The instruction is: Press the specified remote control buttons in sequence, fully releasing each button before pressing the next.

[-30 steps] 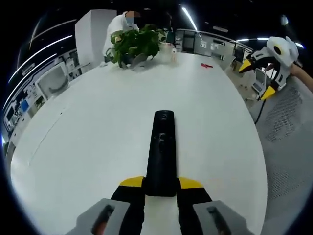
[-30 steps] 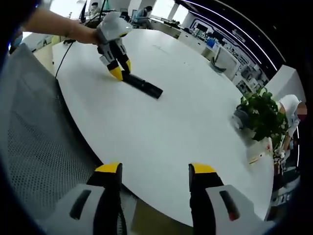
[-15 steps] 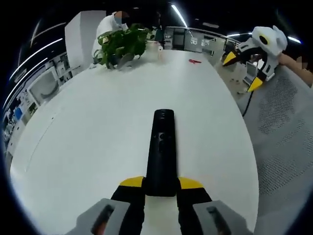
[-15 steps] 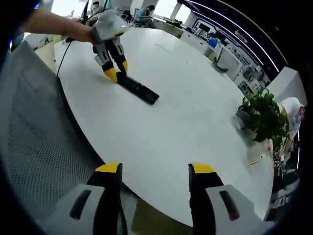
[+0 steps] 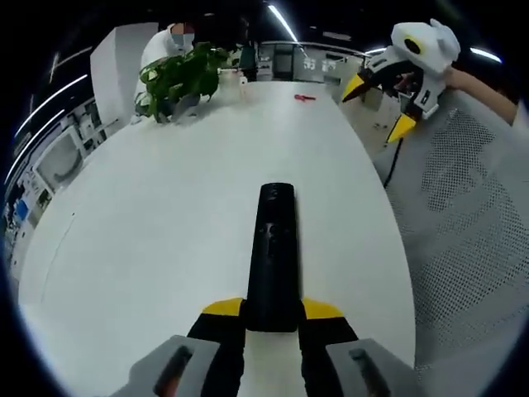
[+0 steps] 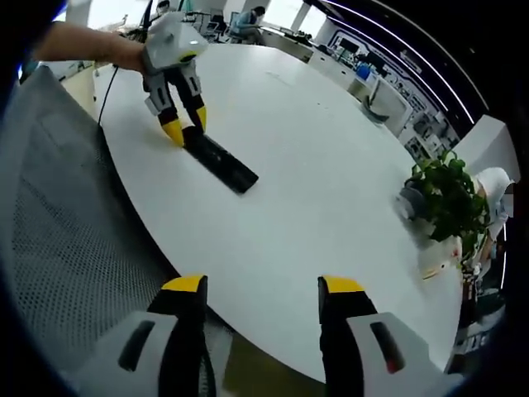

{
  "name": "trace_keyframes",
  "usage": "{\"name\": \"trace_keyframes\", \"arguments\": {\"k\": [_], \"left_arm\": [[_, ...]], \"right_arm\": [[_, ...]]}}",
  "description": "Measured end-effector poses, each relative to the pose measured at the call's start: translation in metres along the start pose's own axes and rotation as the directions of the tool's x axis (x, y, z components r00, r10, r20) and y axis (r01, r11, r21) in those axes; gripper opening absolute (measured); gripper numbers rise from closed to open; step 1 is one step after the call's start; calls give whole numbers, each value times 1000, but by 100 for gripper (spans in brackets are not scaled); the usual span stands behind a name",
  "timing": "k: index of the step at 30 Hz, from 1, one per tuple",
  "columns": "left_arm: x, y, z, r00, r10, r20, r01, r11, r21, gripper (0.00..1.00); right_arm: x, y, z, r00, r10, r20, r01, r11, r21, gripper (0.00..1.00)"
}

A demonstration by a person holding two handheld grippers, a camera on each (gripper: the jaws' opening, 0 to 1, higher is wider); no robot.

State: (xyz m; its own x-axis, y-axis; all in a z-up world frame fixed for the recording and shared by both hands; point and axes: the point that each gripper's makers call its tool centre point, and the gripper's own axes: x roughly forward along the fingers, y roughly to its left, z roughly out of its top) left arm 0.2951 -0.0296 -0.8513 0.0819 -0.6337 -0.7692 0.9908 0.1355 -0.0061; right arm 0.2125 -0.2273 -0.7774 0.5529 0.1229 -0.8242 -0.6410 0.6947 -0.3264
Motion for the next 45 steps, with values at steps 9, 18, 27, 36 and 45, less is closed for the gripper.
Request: {"name": "trace_keyframes", "arguments": {"k": [9, 18, 27, 36, 45], "left_arm": [[2, -18, 1, 999, -33, -23, 34, 998, 46, 24], [0, -29, 1, 998, -50, -36, 53, 996, 73, 24], [-2, -39, 0, 997, -65, -38, 68, 994, 89, 24], [-3, -41, 0, 998, -64, 6, 63, 995, 76, 24], [-2, -40, 0, 997, -71, 17, 69, 994, 83, 24]], "right_arm": [[-1, -1, 0, 1000, -5, 3, 5, 1000, 4, 55], [-2, -4, 0, 1000, -21, 4, 21, 1000, 10, 54], [1, 8, -1, 999, 33, -10, -33, 999, -28, 51], [9, 24, 29, 969, 235, 78, -234, 972, -19, 35], [52, 47, 57, 931, 364, 34, -360, 929, -88, 13]]}}
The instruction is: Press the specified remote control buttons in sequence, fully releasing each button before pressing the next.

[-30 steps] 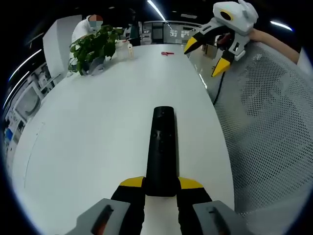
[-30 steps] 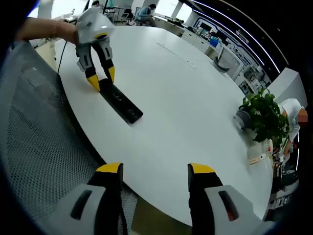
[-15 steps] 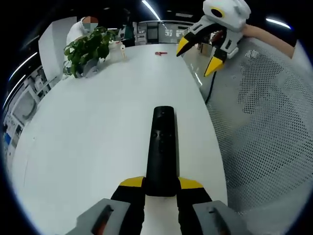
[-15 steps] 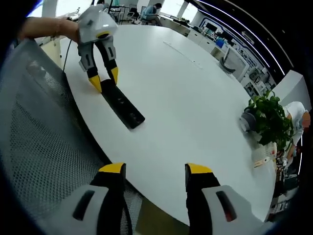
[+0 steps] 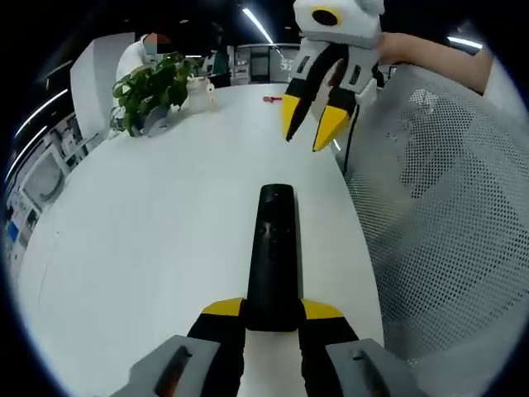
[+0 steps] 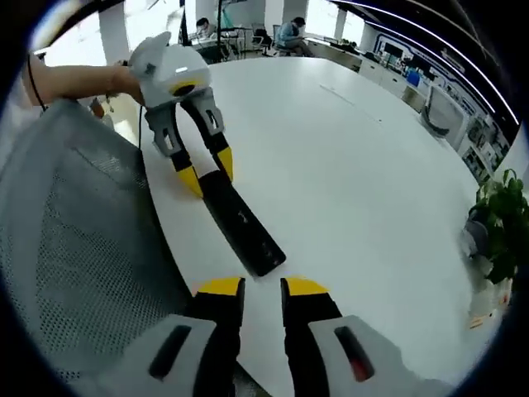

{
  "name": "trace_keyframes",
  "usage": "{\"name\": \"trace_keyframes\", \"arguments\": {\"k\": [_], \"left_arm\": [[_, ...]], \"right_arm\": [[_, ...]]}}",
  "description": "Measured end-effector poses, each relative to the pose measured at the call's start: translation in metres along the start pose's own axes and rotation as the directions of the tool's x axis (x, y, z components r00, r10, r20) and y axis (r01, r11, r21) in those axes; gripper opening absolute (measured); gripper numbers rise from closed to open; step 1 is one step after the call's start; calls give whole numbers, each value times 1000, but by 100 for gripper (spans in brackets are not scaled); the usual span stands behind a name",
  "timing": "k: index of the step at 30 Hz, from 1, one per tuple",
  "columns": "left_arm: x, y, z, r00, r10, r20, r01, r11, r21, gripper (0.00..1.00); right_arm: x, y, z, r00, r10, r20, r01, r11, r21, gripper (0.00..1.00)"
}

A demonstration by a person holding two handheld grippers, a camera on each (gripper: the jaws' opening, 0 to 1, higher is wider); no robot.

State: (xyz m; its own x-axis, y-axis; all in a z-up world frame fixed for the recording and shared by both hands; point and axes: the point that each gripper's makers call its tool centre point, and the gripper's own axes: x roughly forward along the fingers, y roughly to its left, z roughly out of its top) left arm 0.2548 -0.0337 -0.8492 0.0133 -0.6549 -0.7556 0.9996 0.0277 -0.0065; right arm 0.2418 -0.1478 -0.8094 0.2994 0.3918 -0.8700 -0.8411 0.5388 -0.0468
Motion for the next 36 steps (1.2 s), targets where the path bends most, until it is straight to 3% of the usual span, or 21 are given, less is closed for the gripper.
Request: {"name": "trace_keyframes", "arguments": {"k": [4, 14, 21, 25, 36], "left_arm": [[-1, 0, -1, 1000, -8, 9, 8, 1000, 0, 24], [0, 0, -1, 1000, -10, 2, 10, 1000, -2, 24], [1, 1, -1, 1000, -10, -6, 10, 1000, -1, 24], [1, 1, -1, 1000, -11, -13, 11, 1000, 0, 24], [2, 1, -1, 999, -15, -45, 14, 1000, -4, 24]], "right_arm": [[16, -5, -5, 998, 23, -52, -24, 999, -30, 0], [31, -11, -3, 997, 44, -69, -46, 998, -32, 0], [39, -3, 0, 994, 63, -92, -70, 995, -73, 0], [39, -4, 0, 991, 39, -129, -58, 988, -144, 0], [38, -7, -2, 991, 60, -117, -65, 997, -41, 0]]}}
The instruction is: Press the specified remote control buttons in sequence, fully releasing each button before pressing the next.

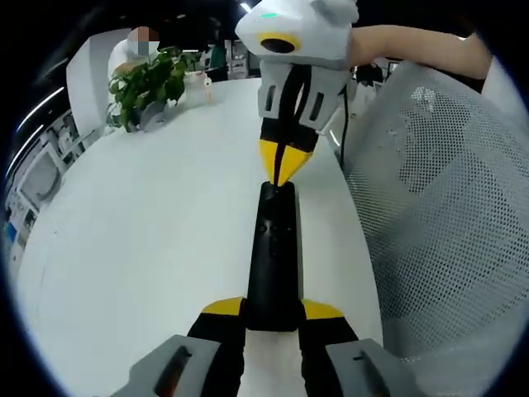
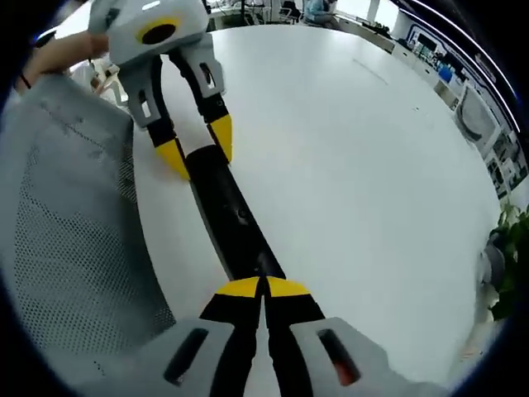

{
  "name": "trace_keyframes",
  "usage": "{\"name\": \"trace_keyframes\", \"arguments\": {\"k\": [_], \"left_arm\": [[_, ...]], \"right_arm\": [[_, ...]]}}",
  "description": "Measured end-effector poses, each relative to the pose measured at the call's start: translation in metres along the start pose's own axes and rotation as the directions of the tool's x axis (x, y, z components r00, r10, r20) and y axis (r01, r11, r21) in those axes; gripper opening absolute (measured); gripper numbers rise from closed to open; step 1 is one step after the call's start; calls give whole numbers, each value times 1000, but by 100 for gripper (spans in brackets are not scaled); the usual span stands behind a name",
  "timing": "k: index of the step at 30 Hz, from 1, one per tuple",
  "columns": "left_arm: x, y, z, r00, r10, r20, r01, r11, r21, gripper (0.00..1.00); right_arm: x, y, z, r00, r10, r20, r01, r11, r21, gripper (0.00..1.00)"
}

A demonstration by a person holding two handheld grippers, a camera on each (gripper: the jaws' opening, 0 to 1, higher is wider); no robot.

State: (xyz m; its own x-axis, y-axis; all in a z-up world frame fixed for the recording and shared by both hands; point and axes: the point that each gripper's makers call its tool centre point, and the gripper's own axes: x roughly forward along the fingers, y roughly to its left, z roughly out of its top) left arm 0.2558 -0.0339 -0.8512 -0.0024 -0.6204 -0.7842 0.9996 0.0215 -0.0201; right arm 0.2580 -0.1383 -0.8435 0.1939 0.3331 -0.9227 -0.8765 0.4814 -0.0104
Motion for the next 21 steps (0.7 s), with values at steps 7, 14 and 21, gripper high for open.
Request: {"name": "trace_keyframes", "arguments": {"k": [7, 14, 21], "left_arm": [[0, 0, 1, 999, -3, -41, 3, 1000, 1, 24], [0, -1, 0, 998, 1, -56, -1, 1000, 3, 24], [0, -1, 0, 999, 1, -47, -1, 1000, 3, 24]], "right_arm": [[-1, -1, -1, 996, -15, 90, 4, 992, 124, 0], [-1, 0, 1, 995, -31, 93, 23, 996, 90, 0], [0, 4, 10, 995, -22, 96, 15, 997, 71, 0]]}}
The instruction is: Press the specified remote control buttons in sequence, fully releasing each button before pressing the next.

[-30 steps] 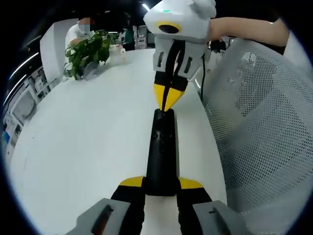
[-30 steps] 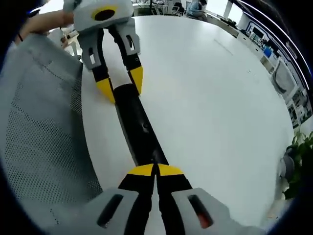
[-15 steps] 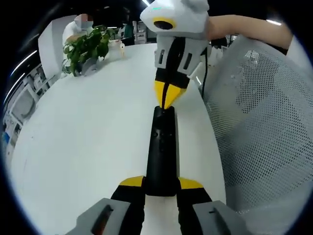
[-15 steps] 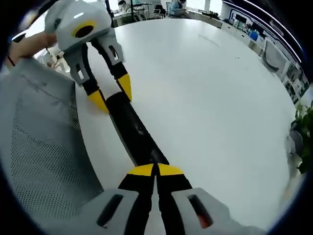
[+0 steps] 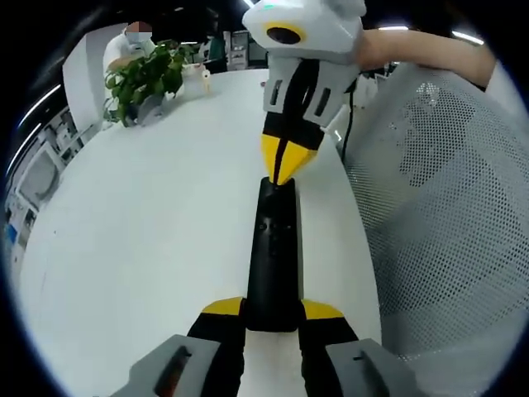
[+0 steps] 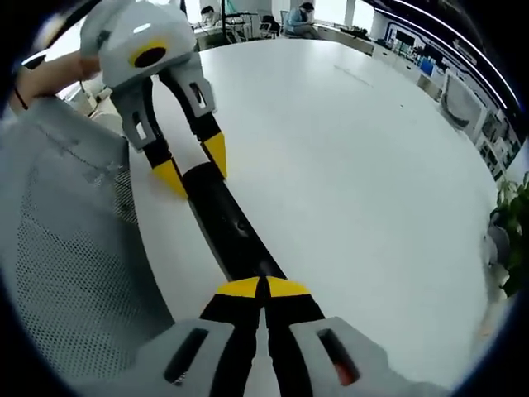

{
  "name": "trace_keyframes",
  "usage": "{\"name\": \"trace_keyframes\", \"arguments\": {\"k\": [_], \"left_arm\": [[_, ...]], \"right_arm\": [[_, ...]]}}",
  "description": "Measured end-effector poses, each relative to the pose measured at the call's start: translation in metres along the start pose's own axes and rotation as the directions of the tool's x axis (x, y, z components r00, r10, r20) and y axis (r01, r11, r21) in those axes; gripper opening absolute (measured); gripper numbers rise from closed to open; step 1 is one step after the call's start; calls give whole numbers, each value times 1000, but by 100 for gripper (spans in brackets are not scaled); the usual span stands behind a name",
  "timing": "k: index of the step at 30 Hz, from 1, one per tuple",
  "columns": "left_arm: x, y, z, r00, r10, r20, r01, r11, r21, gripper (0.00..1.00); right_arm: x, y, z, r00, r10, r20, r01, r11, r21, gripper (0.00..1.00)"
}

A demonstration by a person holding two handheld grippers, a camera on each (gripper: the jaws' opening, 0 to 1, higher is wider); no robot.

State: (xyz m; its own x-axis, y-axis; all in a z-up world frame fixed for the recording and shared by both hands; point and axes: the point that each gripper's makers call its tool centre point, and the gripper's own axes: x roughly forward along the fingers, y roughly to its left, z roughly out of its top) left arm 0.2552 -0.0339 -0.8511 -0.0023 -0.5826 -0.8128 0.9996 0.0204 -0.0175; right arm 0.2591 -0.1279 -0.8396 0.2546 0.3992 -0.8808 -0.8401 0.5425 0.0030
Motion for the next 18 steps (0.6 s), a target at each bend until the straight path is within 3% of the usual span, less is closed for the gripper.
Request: {"name": "trace_keyframes", "arguments": {"k": [6, 18], "left_arm": [[0, 0, 0, 1000, -1, 12, 1, 1000, -1, 24], [0, 0, 0, 1000, -6, 13, 6, 1000, 4, 24]], "right_arm": [[1, 0, -2, 1000, 2, -6, -2, 1000, -4, 0], [2, 2, -1, 999, -35, -17, 32, 993, -118, 0]]}}
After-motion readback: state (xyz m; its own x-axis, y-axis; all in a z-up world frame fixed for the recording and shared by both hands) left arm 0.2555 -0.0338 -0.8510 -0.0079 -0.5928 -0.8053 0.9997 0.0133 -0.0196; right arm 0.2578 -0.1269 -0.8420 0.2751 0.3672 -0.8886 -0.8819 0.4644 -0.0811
